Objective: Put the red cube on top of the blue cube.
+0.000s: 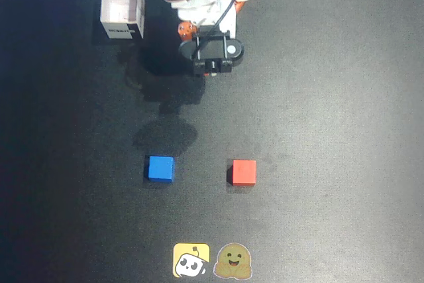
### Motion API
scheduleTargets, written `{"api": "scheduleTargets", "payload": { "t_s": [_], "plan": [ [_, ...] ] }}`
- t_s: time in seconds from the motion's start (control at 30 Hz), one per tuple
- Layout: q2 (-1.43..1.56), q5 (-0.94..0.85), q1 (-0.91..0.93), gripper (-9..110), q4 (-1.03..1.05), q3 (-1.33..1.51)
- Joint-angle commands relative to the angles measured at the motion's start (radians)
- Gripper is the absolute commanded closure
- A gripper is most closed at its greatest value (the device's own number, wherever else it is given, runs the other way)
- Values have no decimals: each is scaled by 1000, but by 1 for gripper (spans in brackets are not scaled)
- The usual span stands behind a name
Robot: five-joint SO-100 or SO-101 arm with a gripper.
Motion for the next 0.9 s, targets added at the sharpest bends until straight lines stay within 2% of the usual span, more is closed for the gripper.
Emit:
{"api": "scheduleTargets", "payload": {
  "t_s": [0.0,0.87],
  "plan": [
    [8,-71,-2,101,-2,-3],
    [8,-52,-8,101,-15,-5]
  ]
}}
